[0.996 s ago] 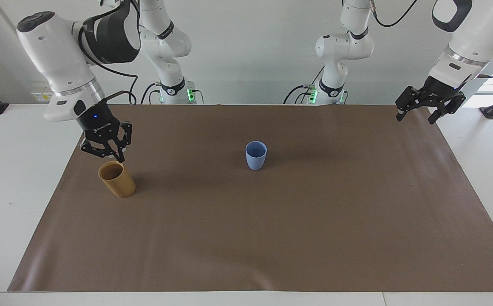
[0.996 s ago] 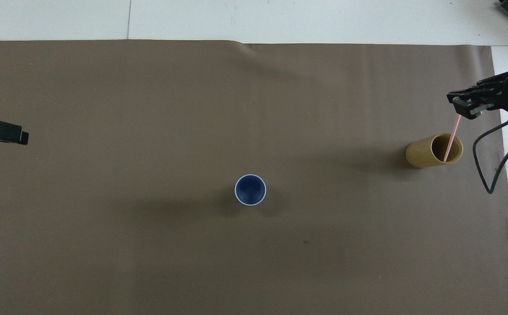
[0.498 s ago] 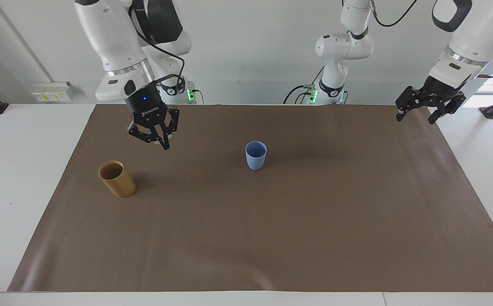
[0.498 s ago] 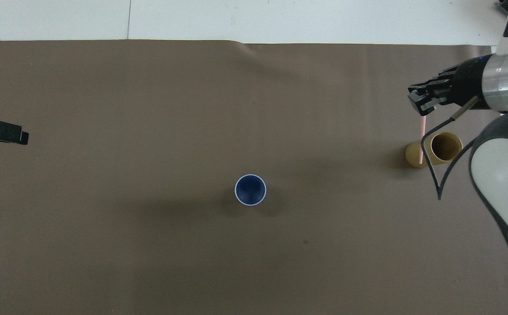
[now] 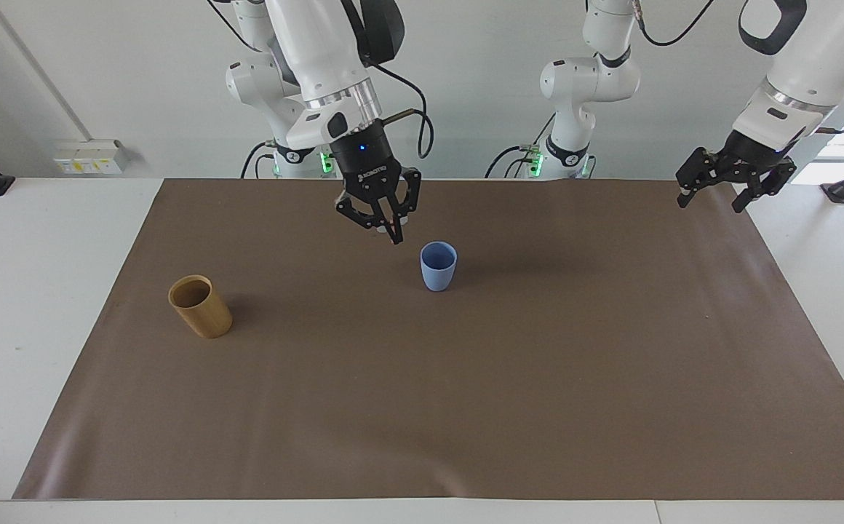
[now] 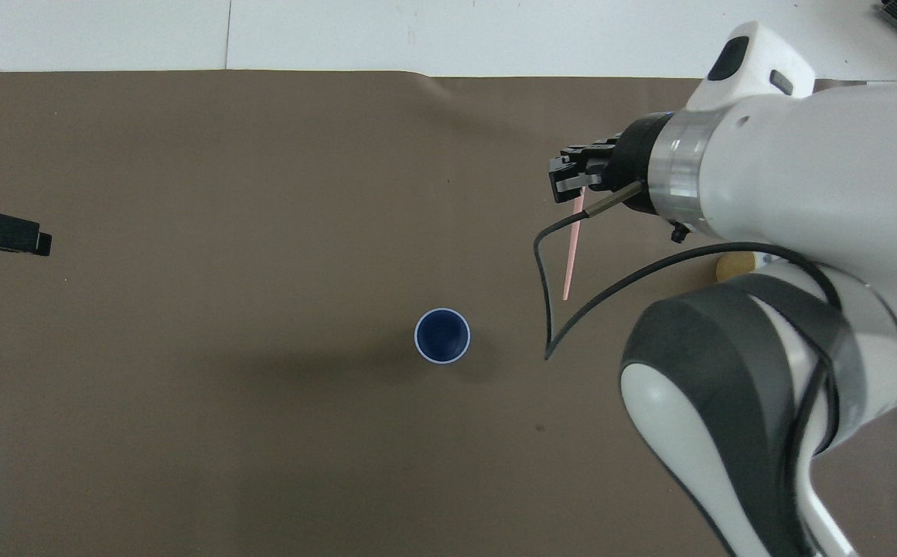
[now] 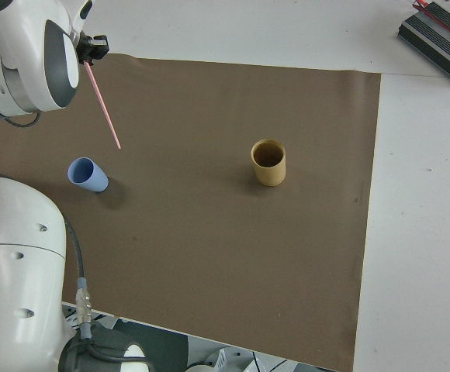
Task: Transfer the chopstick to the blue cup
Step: 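Carry the pink stick over the blue cup and lower it in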
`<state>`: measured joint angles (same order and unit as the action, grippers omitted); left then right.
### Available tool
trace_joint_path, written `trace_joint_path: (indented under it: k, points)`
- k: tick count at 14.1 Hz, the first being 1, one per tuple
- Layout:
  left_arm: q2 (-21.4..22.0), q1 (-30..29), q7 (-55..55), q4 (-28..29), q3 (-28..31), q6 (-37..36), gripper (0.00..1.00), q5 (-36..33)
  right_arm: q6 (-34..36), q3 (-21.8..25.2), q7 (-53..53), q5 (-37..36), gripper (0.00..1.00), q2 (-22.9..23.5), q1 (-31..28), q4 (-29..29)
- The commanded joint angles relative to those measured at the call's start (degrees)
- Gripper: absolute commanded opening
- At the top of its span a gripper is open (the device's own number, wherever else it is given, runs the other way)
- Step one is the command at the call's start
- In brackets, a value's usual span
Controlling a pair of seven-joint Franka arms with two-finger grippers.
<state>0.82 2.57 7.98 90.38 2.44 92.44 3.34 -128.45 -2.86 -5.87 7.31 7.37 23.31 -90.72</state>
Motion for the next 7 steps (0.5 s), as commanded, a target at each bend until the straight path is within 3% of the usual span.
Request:
trace_joint_path:
  k: [1, 4, 7]
  points:
    - [-0.47, -0.28, 0.1, -1.17, -0.15, -1.21, 1.0, -0.96, -3.47, 0.05, -6.41, -5.61, 0.0, 0.62, 3.66, -2.01]
    - [-0.47, -0.54, 0.1, -1.17, -0.15, -1.21, 1.0, -0.96, -6.1, -0.04, -15.28, -9.41, 0.0, 1.15, 7.01, -4.28]
    - [-0.47, -0.55, 0.02, -1.17, -0.15, -1.21, 1.0, -0.88, -8.82, 0.05, -16.19, -10.29, 0.0, 1.41, 7.19, -6.31]
